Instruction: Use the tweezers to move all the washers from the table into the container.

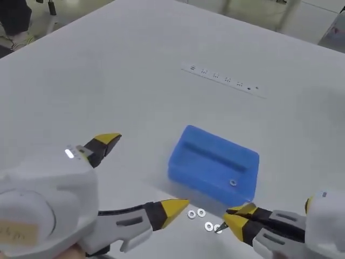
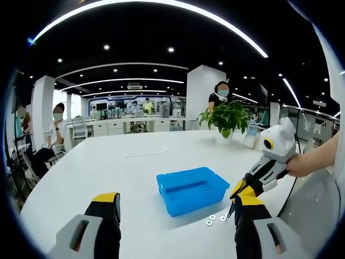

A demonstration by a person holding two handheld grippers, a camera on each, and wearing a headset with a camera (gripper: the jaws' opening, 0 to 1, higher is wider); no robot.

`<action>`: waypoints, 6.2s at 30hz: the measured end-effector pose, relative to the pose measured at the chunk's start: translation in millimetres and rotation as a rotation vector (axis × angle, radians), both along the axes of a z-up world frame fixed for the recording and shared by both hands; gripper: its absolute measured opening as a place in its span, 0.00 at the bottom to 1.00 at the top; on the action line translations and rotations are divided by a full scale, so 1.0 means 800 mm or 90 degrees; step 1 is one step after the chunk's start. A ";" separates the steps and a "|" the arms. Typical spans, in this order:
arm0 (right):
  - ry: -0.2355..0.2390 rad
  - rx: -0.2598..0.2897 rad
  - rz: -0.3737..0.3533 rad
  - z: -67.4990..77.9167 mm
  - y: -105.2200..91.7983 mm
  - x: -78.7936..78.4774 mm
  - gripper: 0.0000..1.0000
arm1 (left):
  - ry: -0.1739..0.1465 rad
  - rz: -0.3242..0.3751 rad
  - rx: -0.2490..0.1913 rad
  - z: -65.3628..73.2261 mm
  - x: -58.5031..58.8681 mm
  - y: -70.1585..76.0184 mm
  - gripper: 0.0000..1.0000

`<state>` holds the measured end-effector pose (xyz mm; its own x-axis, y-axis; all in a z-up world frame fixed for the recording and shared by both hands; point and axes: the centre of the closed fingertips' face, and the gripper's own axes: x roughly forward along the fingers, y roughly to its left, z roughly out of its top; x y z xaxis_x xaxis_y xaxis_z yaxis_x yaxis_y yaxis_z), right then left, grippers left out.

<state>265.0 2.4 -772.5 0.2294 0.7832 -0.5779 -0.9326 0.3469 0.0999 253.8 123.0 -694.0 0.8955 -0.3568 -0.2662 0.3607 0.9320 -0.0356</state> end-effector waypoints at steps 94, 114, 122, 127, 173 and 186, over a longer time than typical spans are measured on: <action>-0.026 0.062 -0.114 0.057 0.016 0.119 0.03 | 0.005 -0.019 0.004 -0.003 -0.004 -0.003 0.88; -0.052 0.076 -0.096 0.088 0.006 0.082 0.02 | 0.012 -0.028 0.013 -0.007 -0.004 -0.006 0.87; -0.033 0.070 -0.080 0.079 0.008 0.061 0.02 | 0.014 -0.029 0.015 -0.008 -0.004 -0.006 0.87; -0.019 0.067 -0.058 0.070 0.018 0.046 0.02 | 0.017 -0.032 0.018 -0.009 -0.005 -0.007 0.87; 0.035 0.001 -0.004 0.002 0.023 -0.002 0.02 | 0.030 -0.035 0.028 -0.015 -0.005 -0.007 0.86; 0.022 -0.006 0.009 0.002 0.025 -0.013 0.03 | 0.030 -0.035 0.032 -0.015 -0.006 -0.006 0.85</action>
